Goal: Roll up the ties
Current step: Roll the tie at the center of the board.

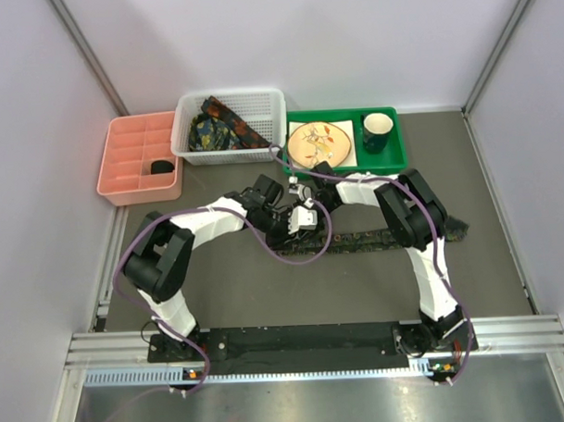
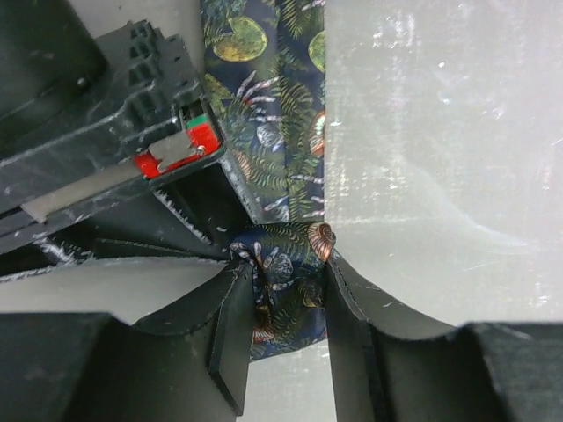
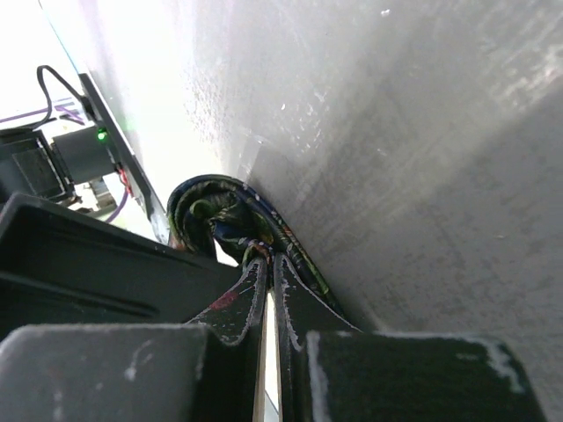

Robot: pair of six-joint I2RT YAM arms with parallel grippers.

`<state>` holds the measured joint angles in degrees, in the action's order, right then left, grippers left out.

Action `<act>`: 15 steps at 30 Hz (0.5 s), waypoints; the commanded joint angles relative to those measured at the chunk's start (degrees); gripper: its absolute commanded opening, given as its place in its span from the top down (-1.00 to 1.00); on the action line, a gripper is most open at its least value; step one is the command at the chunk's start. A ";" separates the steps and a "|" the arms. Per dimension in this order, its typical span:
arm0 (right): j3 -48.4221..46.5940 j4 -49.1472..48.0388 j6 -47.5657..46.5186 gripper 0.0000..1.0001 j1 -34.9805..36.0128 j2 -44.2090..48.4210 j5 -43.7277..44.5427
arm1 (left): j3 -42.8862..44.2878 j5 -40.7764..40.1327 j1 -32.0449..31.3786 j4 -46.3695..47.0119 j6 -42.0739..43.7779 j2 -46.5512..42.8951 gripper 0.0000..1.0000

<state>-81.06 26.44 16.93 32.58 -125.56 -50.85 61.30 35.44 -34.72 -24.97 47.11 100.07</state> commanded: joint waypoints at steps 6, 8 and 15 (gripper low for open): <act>3.10 -0.60 -0.40 1.00 0.21 3.82 -0.39 | 0.31 -6.70 -0.52 -4.20 2.98 3.55 0.21; 3.27 0.02 0.38 0.92 -0.58 4.88 -1.97 | 0.49 -7.23 -0.44 -5.34 3.77 4.08 0.22; 4.59 0.99 2.58 0.61 -3.40 9.71 -4.87 | 0.49 -7.23 -0.52 -6.41 4.83 5.04 0.25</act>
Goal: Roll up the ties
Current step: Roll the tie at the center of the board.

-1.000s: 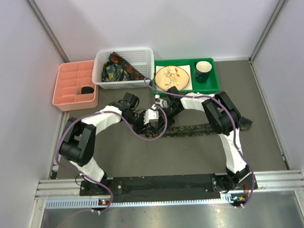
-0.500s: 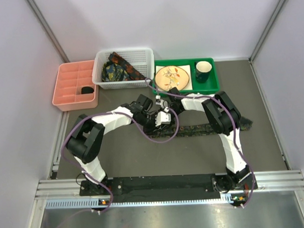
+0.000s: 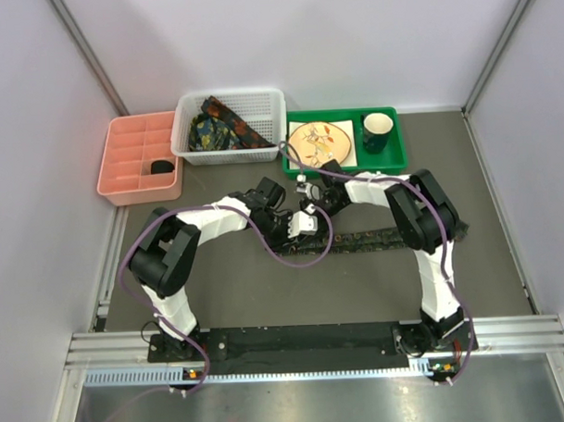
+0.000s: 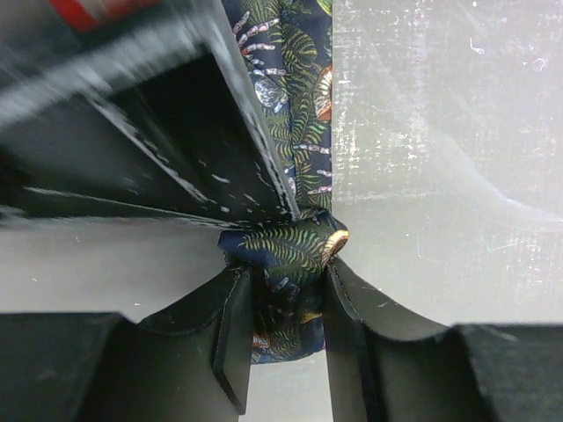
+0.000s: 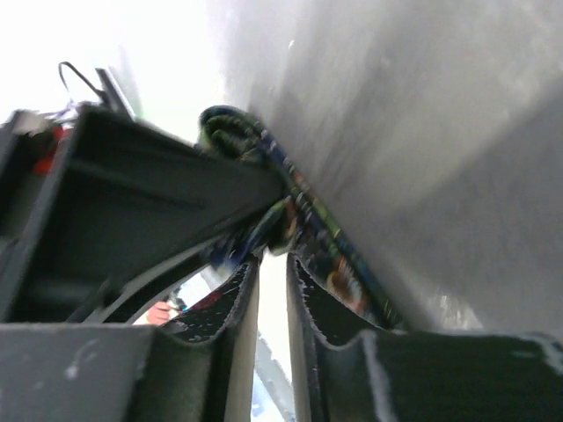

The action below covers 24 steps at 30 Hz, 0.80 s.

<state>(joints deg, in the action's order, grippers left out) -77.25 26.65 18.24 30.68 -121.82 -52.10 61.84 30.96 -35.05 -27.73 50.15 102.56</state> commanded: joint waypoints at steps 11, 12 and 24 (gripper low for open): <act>2.55 -5.12 6.81 0.32 -0.97 3.97 -6.18 | -0.06 -2.84 -0.11 -4.00 2.58 2.38 0.24; 1.59 -5.03 6.55 0.32 -0.80 3.35 -5.91 | -0.06 -2.75 -0.11 -4.00 2.58 2.38 0.23; -0.44 -3.64 4.36 1.00 0.17 -0.70 -4.33 | -0.23 -2.66 -0.11 -4.27 2.50 2.03 0.00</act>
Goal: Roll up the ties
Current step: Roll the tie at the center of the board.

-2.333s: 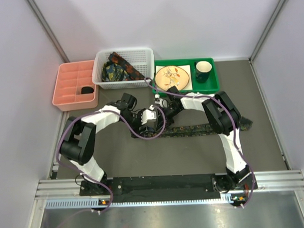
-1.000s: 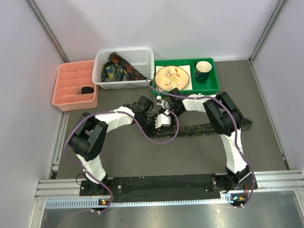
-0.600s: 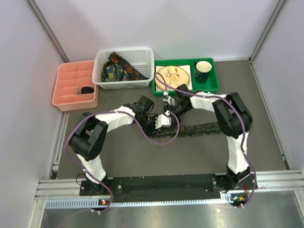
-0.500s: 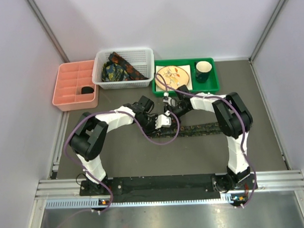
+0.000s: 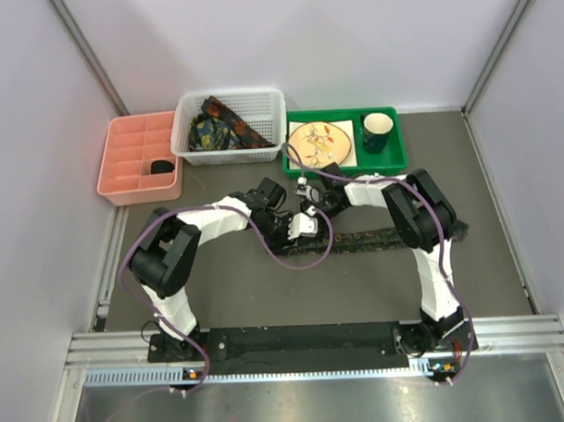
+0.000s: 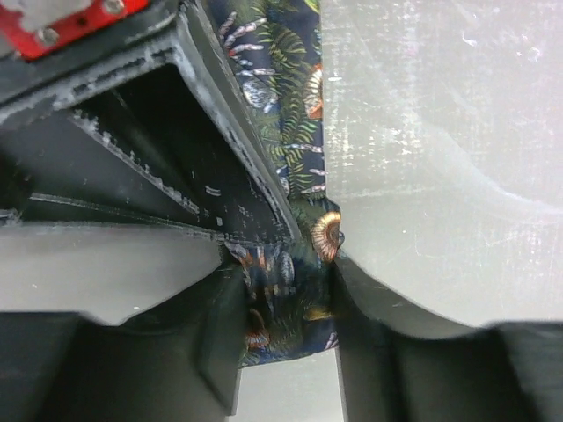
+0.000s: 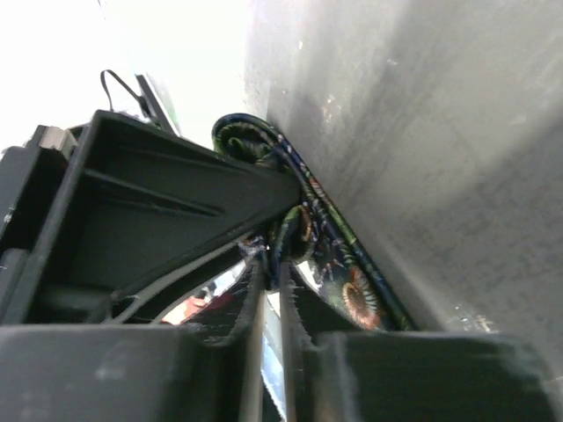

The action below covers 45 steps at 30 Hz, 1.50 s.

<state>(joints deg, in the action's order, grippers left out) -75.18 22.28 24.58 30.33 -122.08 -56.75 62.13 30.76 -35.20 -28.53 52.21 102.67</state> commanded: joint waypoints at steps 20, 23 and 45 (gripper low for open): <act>-1.29 7.51 -9.29 1.00 -1.06 -0.17 13.33 | -1.13 7.21 6.91 -0.73 0.27 -2.57 -0.69; -1.38 7.25 -9.20 1.00 -1.06 -0.35 13.42 | -1.66 6.15 4.89 0.93 0.79 -3.44 -0.63; -0.32 4.79 -7.79 1.00 -1.06 -0.17 13.42 | 6.95 4.75 -3.12 1.20 -6.94 3.49 0.10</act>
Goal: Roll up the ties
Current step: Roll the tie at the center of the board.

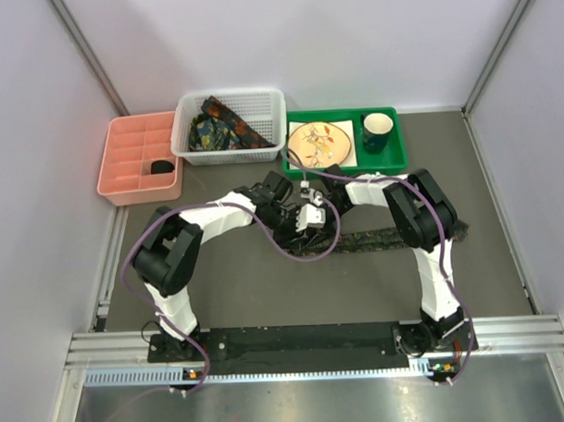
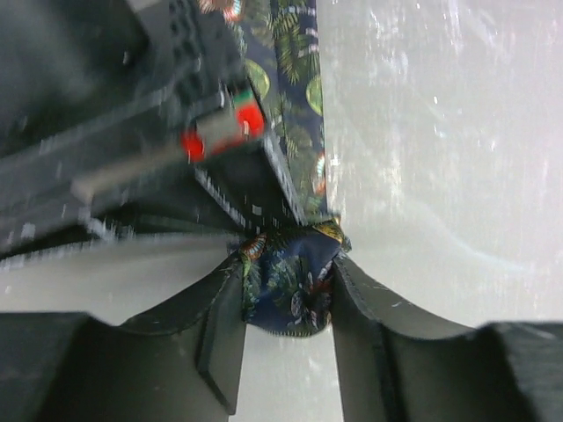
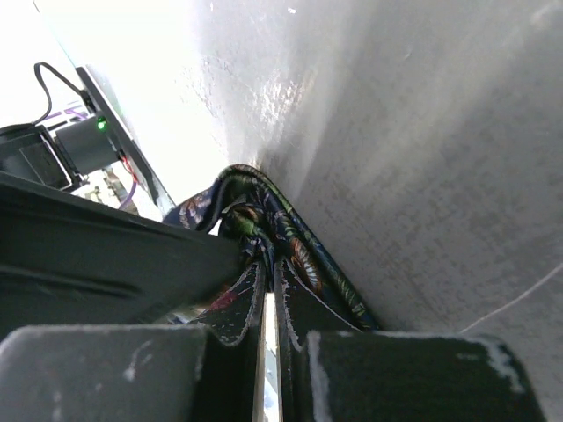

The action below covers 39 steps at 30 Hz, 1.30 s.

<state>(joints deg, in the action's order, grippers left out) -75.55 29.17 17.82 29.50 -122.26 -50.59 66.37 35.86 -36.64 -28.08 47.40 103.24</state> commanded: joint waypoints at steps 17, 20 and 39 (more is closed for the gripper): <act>3.21 -3.68 2.39 0.68 -2.51 5.80 -2.66 | 1.92 -16.52 -5.19 -6.29 2.09 8.64 0.33; 3.39 -2.28 2.83 0.54 -3.92 7.64 -5.13 | 2.10 -16.26 -5.19 -6.73 2.09 9.17 0.36; 3.74 -3.67 3.35 0.24 -1.99 4.05 -6.45 | 3.42 -15.91 -5.19 -7.17 2.09 10.23 0.35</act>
<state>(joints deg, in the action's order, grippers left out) -71.31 28.86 20.97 24.99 -116.75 -54.22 71.64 25.85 -42.00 -33.47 47.05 108.64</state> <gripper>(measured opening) 0.381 0.334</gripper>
